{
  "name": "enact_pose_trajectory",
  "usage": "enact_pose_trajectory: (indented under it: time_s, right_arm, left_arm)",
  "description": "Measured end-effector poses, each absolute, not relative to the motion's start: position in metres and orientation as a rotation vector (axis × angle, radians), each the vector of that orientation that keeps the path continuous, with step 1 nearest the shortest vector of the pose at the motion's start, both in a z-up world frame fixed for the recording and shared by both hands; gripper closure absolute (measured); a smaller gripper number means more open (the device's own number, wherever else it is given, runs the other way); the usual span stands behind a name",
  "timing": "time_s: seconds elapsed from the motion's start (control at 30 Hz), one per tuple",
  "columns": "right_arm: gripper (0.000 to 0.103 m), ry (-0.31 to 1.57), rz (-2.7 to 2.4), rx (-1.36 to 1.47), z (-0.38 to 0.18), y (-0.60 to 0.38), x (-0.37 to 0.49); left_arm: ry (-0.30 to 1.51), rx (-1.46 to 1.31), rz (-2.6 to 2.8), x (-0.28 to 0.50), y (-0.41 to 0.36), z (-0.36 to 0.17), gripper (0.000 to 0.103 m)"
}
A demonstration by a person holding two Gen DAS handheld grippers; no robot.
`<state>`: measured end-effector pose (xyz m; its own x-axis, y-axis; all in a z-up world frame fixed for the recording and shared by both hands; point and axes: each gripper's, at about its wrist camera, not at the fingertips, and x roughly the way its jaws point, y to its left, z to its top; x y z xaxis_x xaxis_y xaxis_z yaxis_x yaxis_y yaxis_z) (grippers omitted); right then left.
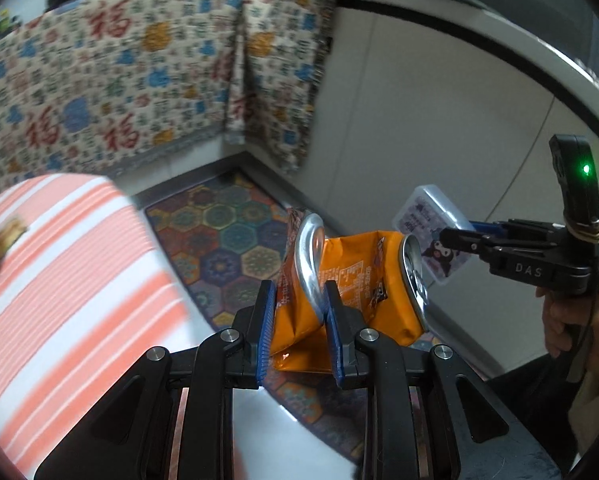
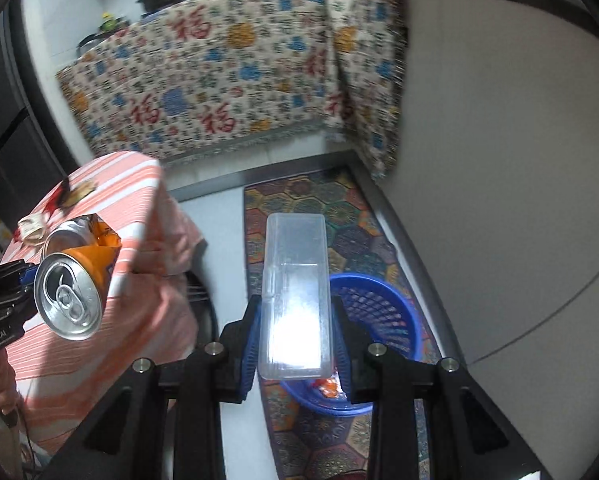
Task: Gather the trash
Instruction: 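Carry both items over the blue wastebasket and open both grippers to drop them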
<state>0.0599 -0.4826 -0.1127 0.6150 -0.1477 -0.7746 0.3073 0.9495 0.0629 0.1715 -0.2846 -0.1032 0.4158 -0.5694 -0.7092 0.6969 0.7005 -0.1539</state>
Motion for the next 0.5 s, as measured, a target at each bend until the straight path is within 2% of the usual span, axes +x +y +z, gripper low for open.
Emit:
enact_pose_trajectory:
  time_s: [0.5]
  right_arm:
    - [0.071,0.911,-0.294,0.297,-0.158,-0.558,0.065]
  left_arm:
    - [0.857,0.256,-0.855,0.183,-0.378,-0.160,0.080]
